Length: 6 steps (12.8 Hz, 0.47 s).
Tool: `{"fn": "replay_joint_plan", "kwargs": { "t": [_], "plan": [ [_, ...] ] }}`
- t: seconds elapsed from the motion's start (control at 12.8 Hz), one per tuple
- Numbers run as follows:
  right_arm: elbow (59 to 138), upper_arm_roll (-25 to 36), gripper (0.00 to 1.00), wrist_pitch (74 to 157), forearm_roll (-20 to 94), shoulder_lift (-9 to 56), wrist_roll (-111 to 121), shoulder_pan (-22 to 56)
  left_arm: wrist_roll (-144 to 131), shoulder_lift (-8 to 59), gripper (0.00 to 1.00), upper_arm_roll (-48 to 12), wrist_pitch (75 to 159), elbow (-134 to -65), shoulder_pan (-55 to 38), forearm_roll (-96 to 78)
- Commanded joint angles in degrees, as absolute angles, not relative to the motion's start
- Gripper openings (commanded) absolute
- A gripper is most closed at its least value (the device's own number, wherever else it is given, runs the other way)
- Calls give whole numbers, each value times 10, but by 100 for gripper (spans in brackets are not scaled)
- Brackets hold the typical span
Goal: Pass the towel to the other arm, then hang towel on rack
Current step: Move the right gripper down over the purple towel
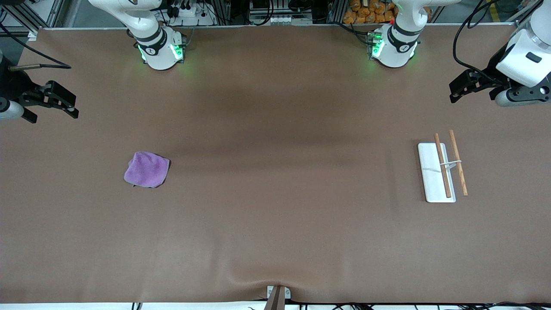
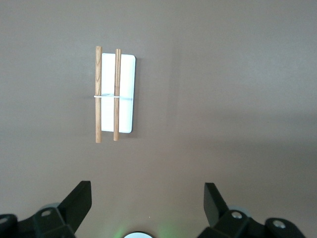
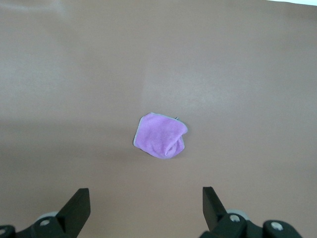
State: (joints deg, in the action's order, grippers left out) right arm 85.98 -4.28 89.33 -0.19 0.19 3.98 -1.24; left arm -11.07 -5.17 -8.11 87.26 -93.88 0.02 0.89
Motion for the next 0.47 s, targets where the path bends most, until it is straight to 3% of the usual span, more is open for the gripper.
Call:
{"fn": "replay_joint_plan", "kwargs": {
  "t": [0.0, 0.39],
  "plan": [
    [843, -44, 100, 886, -14, 10, 32, -11, -98, -52, 100, -79, 863, -933, 2, 4],
    [843, -43, 100, 886, -8, 11, 32, -18, -98, -51, 100, -79, 862, -932, 2, 5]
  ]
}}
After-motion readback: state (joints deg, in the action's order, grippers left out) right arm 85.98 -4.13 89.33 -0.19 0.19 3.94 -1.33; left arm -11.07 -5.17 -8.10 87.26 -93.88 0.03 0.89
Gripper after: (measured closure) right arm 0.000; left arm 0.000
